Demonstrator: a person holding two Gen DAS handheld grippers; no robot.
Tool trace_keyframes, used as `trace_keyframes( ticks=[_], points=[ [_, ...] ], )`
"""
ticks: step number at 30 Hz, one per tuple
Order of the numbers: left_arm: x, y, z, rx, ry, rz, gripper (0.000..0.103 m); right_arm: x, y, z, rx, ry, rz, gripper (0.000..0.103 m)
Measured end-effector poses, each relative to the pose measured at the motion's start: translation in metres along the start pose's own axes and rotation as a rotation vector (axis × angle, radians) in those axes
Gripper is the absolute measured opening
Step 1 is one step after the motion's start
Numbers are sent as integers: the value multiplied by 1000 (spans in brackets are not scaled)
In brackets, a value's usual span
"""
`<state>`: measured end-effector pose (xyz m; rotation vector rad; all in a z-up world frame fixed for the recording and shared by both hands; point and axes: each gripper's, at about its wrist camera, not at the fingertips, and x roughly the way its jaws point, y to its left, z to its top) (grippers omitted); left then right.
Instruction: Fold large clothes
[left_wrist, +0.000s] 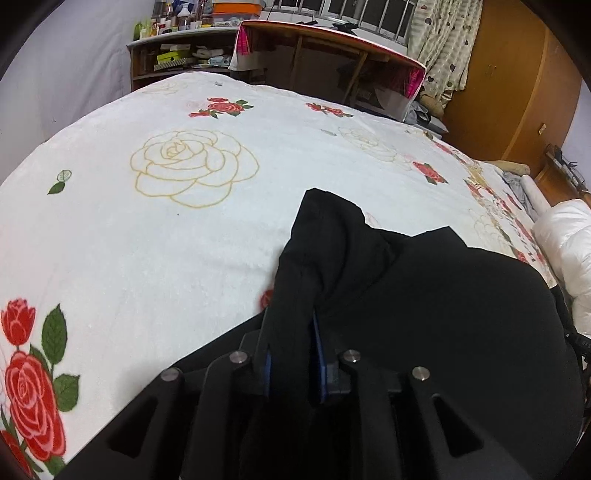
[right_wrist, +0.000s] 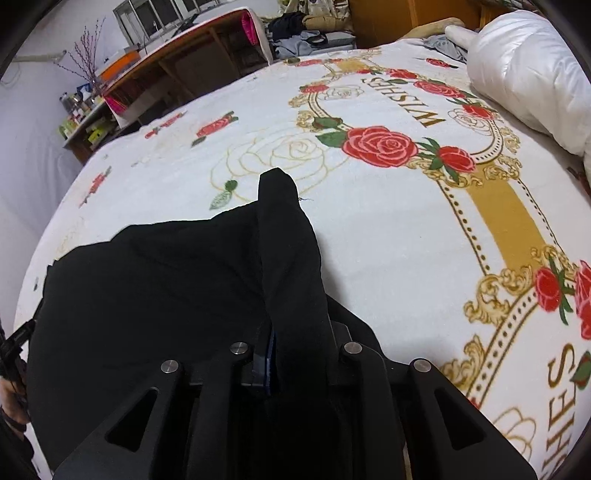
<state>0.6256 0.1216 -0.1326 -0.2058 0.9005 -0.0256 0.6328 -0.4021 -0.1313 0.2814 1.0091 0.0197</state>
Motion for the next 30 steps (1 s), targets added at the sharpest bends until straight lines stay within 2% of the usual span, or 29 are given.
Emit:
trace_keyframes(
  ticks=[3,5,7,9,10,12,14,16,19,21,25,27,30],
  points=[
    [-6,-1,0,4,8,25,30,0,2,3,-9,16,-29,24],
    [-22,1,4,1,-20,35,34,-12,2,4,-5,9,-34,28],
    [-47,5,4,-11,-56,23,35,-37,2,3,-18,-38,-42,29],
    [-73,10,1,-25,-118,26,36,-72,6,-4,-40,-124,-50,31],
    [-85,9,-1,-25,-140,21,36,-90,12,-12,-62,-166,-42,36],
    [-106,3,-12,-19,-175,-10,37,-110,27,-30,-104,-199,-1,42],
    [-129,-15,-34,-8,-203,-81,40,-123,53,-58,-178,-192,29,43],
    [-139,-46,-61,67,-195,-141,42,-128,73,-84,-221,-188,57,43],
    [-131,-101,-103,225,-151,-211,42,-110,96,-118,-271,-140,76,43],
    [-109,-124,-115,302,-114,-179,43,-85,100,-127,-300,-119,39,43],
    [-71,-124,-104,249,-74,-114,44,-60,88,-108,-220,-78,8,43],
    [-64,-129,-100,253,-64,-79,44,-50,89,-101,-230,-64,-31,43],
    [-74,-131,-94,254,-25,-67,43,-54,87,-90,-207,-34,-25,43]
  ],
)
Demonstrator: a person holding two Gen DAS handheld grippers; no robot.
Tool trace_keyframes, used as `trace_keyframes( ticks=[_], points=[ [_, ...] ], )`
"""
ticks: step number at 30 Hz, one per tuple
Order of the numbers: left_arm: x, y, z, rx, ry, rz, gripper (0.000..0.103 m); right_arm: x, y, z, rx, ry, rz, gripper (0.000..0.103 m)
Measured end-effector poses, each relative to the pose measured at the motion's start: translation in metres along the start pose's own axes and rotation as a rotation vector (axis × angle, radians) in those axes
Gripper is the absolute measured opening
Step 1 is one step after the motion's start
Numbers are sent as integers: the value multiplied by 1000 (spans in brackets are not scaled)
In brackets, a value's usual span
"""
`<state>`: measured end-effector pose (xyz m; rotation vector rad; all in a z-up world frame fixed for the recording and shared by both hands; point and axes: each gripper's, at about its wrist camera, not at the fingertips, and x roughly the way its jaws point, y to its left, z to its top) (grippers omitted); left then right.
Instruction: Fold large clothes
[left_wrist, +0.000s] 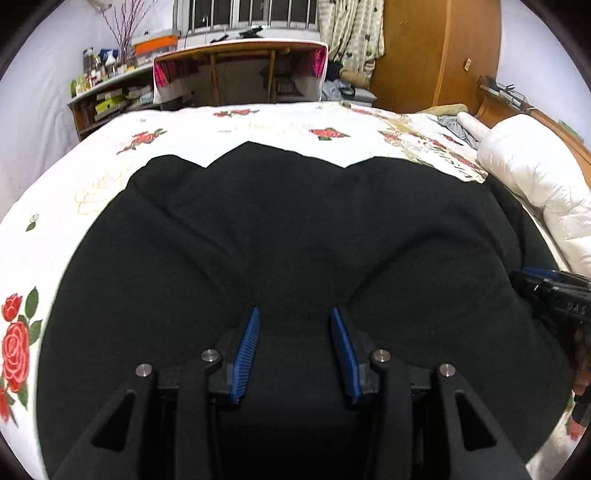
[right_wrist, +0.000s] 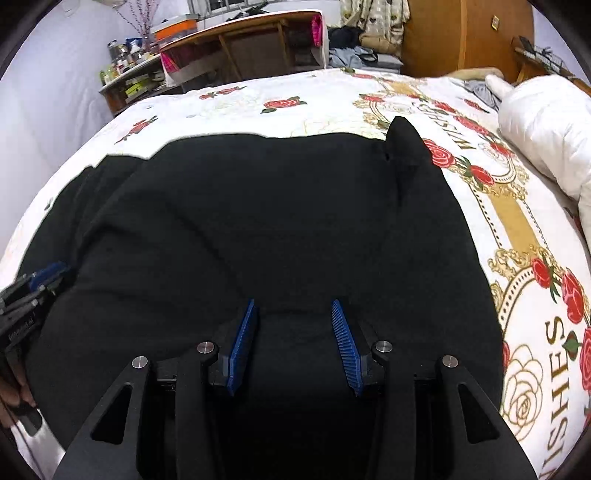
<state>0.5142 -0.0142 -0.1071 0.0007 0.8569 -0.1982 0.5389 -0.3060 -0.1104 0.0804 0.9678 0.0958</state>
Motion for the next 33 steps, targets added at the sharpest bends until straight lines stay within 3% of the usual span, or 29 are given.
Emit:
trace_keyframes(
  ticks=[2,4,6,7,9,13,16,20,24,27,30,33],
  points=[
    [-14,8,5,-10,-25,-4,43,-17,-8,8,11,-42,3,43],
    [-18,19,15,4,-72,49,43,-33,-24,16,27,-117,-15,43],
    [-7,40,23,-16,-65,115,43,-20,-44,21,60,-86,-30,41],
    [3,55,23,-52,-41,128,43,-8,-52,21,66,-59,-49,23],
    [15,82,17,-148,-34,87,43,15,-71,17,85,-27,-83,0],
    [19,82,4,-142,-92,112,40,24,-70,17,78,-44,-100,0],
    [22,82,7,-140,-86,130,40,34,-70,19,77,-25,-110,0],
    [9,78,28,-101,-43,153,40,23,-67,27,55,-8,-143,0],
    [6,71,62,-15,-95,146,41,-6,-65,47,70,-107,-94,4],
    [37,74,82,33,-32,177,42,8,-68,66,92,-77,-66,16],
    [71,93,83,2,56,200,42,43,-79,70,72,10,-88,13],
    [82,102,80,-61,45,180,42,59,-89,62,98,20,-78,11]
  ],
)
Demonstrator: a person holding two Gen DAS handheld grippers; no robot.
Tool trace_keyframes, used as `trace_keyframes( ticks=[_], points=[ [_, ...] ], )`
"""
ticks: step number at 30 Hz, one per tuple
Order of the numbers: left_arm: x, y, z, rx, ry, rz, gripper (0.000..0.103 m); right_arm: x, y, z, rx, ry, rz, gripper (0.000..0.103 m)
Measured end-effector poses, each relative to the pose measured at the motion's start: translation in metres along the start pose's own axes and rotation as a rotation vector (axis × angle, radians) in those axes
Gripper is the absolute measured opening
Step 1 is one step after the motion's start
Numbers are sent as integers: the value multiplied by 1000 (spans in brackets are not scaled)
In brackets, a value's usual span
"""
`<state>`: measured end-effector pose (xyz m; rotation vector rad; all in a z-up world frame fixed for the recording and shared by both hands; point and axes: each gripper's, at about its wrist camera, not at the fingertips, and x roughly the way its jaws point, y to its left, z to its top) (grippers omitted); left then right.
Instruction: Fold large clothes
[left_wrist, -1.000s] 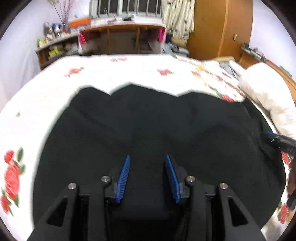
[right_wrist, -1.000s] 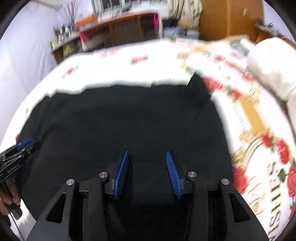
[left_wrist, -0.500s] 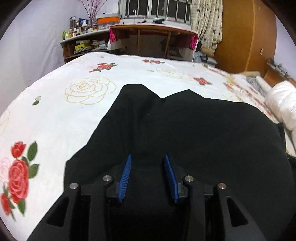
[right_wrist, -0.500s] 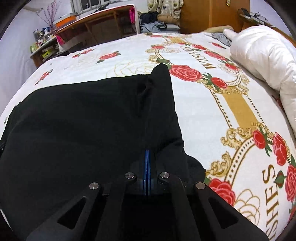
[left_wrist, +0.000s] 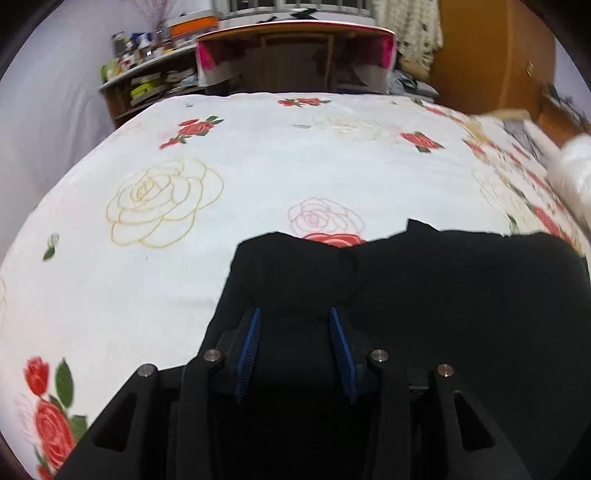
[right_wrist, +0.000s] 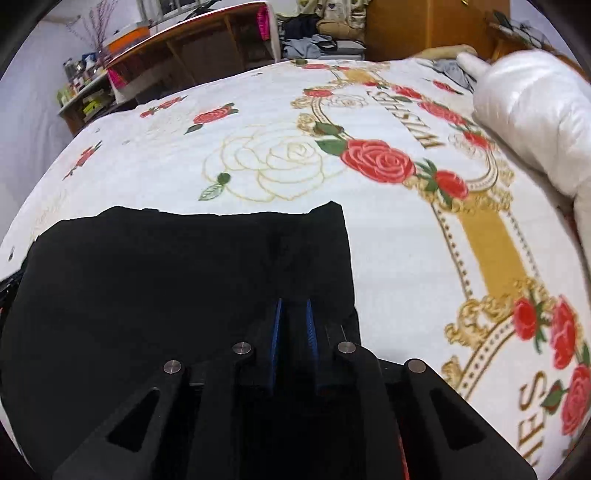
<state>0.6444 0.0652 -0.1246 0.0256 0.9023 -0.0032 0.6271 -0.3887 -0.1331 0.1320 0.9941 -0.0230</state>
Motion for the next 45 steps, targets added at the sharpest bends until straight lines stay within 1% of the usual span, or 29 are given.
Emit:
trace_keyframes(
  ticks=[3,6,8,11,13,15,17,19,22,23,25,26,27,28,30,31,32,34,36,37,39,40,42,43,44,45],
  points=[
    [2,-5,-4,16,-2,23,42,6,2,-5,0,1,-19,11],
    [-13,-3,-1,22,1,49,42,-4,7,-1,-25,7,-57,11],
    [-35,2,-3,-6,-30,24,41,-29,9,-2,-37,-32,-69,13],
    [-82,14,-20,-24,-110,-15,41,-71,7,-15,-31,-110,-17,14],
    [-111,14,-38,-5,-152,-22,41,-102,11,-37,-40,-150,16,14],
    [-138,10,-62,4,-186,-42,41,-123,19,-60,-55,-164,40,14],
    [-157,1,-87,4,-190,-63,41,-136,30,-84,-65,-167,68,15],
    [-168,-14,-107,12,-184,-104,41,-143,45,-109,-78,-153,97,16],
    [-174,-47,-133,50,-160,-164,41,-144,73,-142,-123,-143,114,16],
    [-173,-60,-141,75,-150,-185,41,-142,84,-152,-146,-144,113,16],
    [-163,-84,-151,127,-126,-213,41,-137,93,-161,-181,-165,80,17],
    [-157,-92,-155,150,-126,-196,41,-133,95,-164,-192,-177,72,18],
    [-149,-97,-157,156,-115,-182,41,-124,91,-165,-177,-158,89,18],
    [-142,-97,-157,148,-98,-186,42,-114,85,-164,-142,-116,125,18],
    [-134,-98,-154,151,-91,-188,42,-102,77,-159,-93,-66,174,18],
    [-132,-99,-153,155,-87,-184,42,-101,77,-156,-107,-58,169,18],
    [-131,-100,-151,164,-84,-177,42,-101,82,-155,-140,-56,144,18],
    [-133,-102,-148,169,-64,-170,42,-100,95,-154,-225,-58,74,18],
    [-146,-96,-139,152,-48,-169,42,-108,99,-147,-229,-41,53,18],
    [-153,-92,-137,141,-61,-160,42,-117,97,-142,-219,-51,60,18],
    [-165,-69,-131,109,-105,-111,42,-138,84,-135,-195,-115,74,19],
    [-167,-56,-128,91,-114,-83,42,-143,74,-132,-182,-132,56,23],
    [-158,-29,-126,46,-99,-22,42,-140,50,-129,-133,-119,23,24],
    [-150,-12,-126,7,-73,16,42,-135,37,-128,-96,-97,11,25],
    [-142,2,-127,-29,-52,36,42,-130,26,-128,-68,-82,10,26],
    [-136,12,-130,-52,-41,38,42,-123,15,-130,-39,-61,9,31]
  ],
)
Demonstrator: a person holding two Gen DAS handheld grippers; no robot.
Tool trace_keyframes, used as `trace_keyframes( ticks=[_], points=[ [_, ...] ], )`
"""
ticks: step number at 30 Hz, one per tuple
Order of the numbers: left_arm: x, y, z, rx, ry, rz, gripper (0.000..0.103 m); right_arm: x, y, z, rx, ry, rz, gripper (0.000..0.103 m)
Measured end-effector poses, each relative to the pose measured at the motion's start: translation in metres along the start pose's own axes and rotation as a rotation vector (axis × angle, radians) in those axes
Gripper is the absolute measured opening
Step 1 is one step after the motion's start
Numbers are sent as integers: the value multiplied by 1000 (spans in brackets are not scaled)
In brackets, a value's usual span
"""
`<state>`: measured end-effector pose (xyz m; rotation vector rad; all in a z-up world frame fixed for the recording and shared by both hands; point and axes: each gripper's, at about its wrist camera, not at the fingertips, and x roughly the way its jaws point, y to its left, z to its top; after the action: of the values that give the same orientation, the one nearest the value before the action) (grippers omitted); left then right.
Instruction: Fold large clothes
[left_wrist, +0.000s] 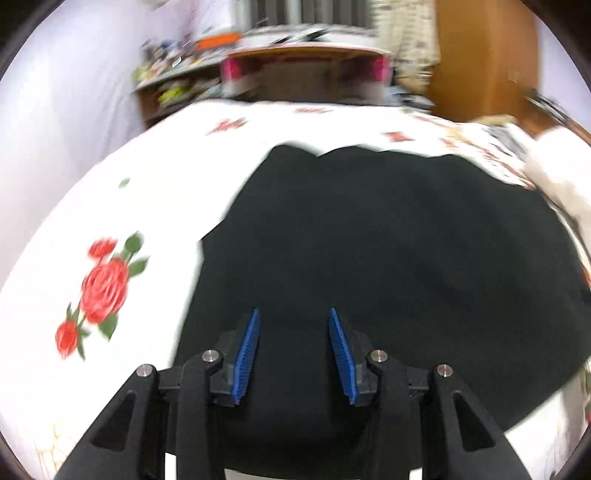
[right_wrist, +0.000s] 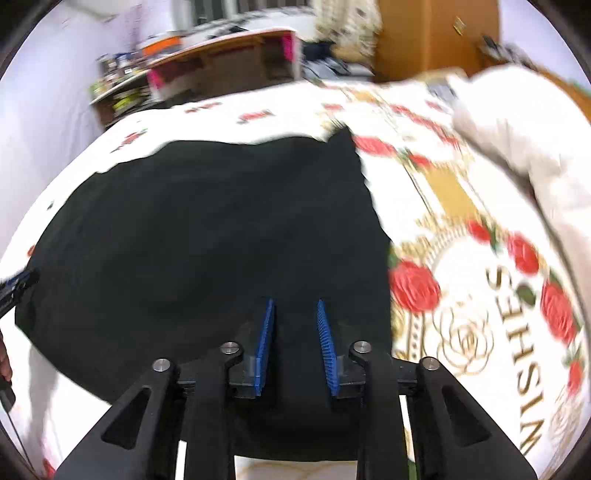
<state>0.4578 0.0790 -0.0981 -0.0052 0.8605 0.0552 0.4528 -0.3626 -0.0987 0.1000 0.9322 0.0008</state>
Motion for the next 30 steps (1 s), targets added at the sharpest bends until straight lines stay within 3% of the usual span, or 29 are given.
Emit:
trace_keyframes(
  ticks=[5,10,14,19,24,30],
  points=[
    [9,3,-7,30,-9,33,42,19,-7,-10,13,30,-31,31],
    [9,7,-12,-2,16,0,42,22,-11,-3,30,56,-15,32],
    [-12,5,-3,24,29,30,42,-3,-9,3,44,59,-32,32],
    [-43,6,-13,37,-12,30,42,-35,-3,-7,54,13,39,32],
    [-28,8,-28,45,50,43,42,-23,6,-26,22,64,46,32],
    [-27,10,-28,45,41,43,45,-19,-4,-23,35,61,46,45]
  ],
)
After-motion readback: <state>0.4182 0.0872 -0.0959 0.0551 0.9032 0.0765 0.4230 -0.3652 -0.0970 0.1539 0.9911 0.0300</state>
